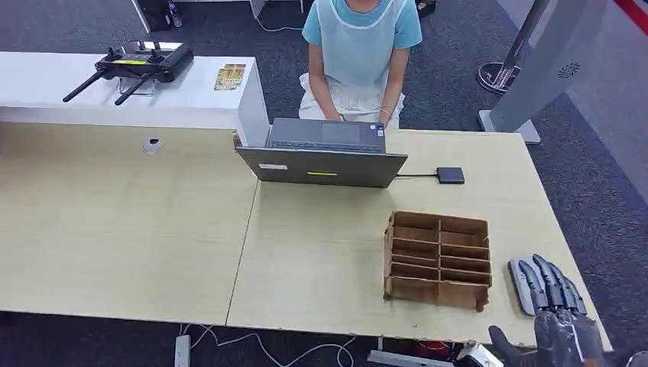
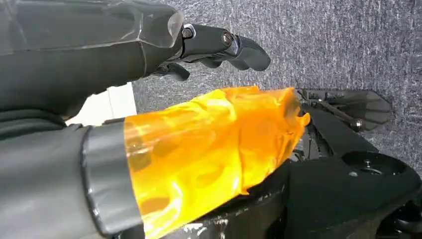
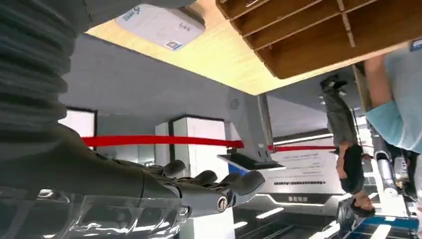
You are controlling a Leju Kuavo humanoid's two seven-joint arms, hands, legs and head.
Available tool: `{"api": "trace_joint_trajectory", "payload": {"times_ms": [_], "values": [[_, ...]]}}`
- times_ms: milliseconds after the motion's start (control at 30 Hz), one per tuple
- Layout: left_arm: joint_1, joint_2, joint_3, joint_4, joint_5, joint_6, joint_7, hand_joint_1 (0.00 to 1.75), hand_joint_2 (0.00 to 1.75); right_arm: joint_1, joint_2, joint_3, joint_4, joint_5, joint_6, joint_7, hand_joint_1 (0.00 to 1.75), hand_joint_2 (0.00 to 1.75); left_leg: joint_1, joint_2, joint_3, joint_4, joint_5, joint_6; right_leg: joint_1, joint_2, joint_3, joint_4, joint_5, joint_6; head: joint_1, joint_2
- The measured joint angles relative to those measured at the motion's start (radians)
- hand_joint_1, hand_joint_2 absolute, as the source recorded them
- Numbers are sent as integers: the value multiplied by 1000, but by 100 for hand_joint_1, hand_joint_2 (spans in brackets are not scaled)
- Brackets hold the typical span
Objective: Pass the card to the sensor for recognition and then transmit it.
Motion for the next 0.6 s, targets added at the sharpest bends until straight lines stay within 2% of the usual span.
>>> {"api": "trace_joint_trajectory", "payload": {"times_ms": [267,600], "values": [[-4,-4,-9,0,0,-5,0,0,0,-121,-3,72,109,74,2,11,0,175,0,0,0,0,0,0,0,0,0,0,0,0,0,0],[-9,-4,-26,0,-4,-12,0,0,0,-276,-3,130,251,31,74,-51,0,175,0,0,0,0,1,0,0,0,0,0,0,0,0,0]]}}
